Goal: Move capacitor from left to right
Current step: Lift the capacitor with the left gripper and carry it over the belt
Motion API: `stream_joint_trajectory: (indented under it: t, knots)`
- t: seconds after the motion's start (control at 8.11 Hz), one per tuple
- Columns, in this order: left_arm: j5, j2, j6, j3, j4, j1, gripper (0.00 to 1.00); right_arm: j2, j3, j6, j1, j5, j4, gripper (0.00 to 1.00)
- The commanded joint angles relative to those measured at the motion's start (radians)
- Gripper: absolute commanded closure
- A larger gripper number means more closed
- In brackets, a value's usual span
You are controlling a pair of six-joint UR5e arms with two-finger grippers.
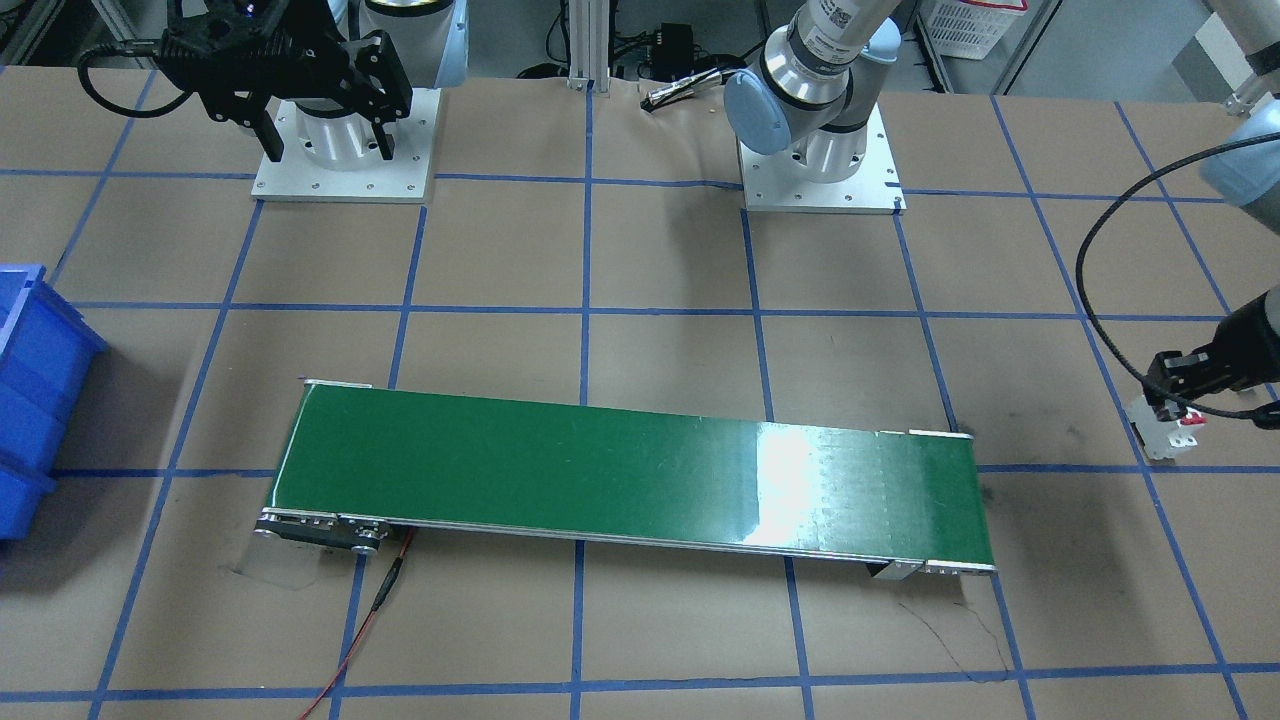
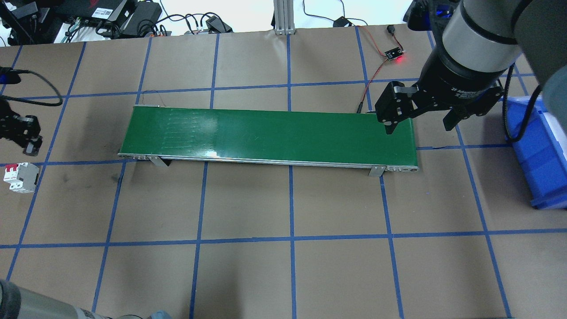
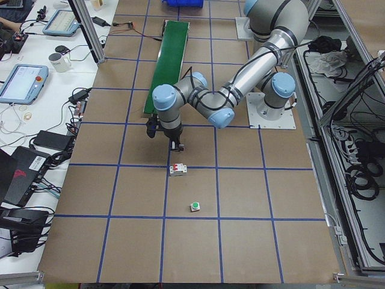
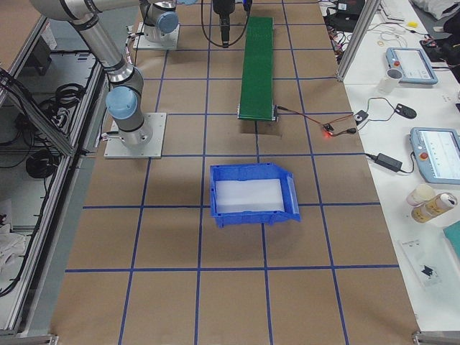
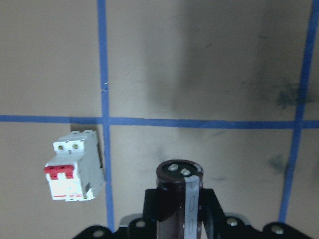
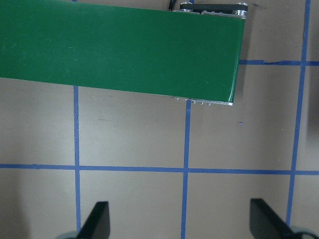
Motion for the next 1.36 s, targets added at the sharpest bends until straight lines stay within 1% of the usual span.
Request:
stream_joint_trajectory:
  t: [0.0,0.12,0.25,0.37,0.49,0.86,0.99,1.23]
  knots:
    - [-0.002,0.001,-0.140,0.003,0.001,-0.214,1.00,-0.001,0.000,0.000,0.000,-0.001,0.003,0.00]
    - [-0.002,0.013,-0.177,0.002,-0.005,-0.276,1.00,-0.001,0.000,0.000,0.000,-0.001,0.002,0.00]
    - [-0.005,0.007,-0.222,0.003,-0.006,-0.310,1.00,-0.001,0.000,0.000,0.000,-0.001,0.003,0.00]
    - [-0.028,-0.016,-0.252,0.003,-0.003,-0.337,1.00,-0.001,0.000,0.000,0.000,-0.001,0.002,0.00]
    - [-0.068,-0.044,-0.254,0.003,0.001,-0.348,1.00,-0.001,0.000,0.000,0.002,-0.003,0.003,0.00]
    - [-0.069,-0.067,-0.261,0.005,0.014,-0.370,1.00,-0.001,0.000,0.000,0.002,-0.021,0.006,0.00]
    - [-0.072,-0.070,-0.293,0.011,0.014,-0.378,1.00,0.001,0.002,0.000,0.002,-0.026,0.006,0.00]
    - [-0.073,-0.082,-0.301,0.014,0.014,-0.382,1.00,0.001,0.000,0.000,0.002,-0.023,0.003,0.00]
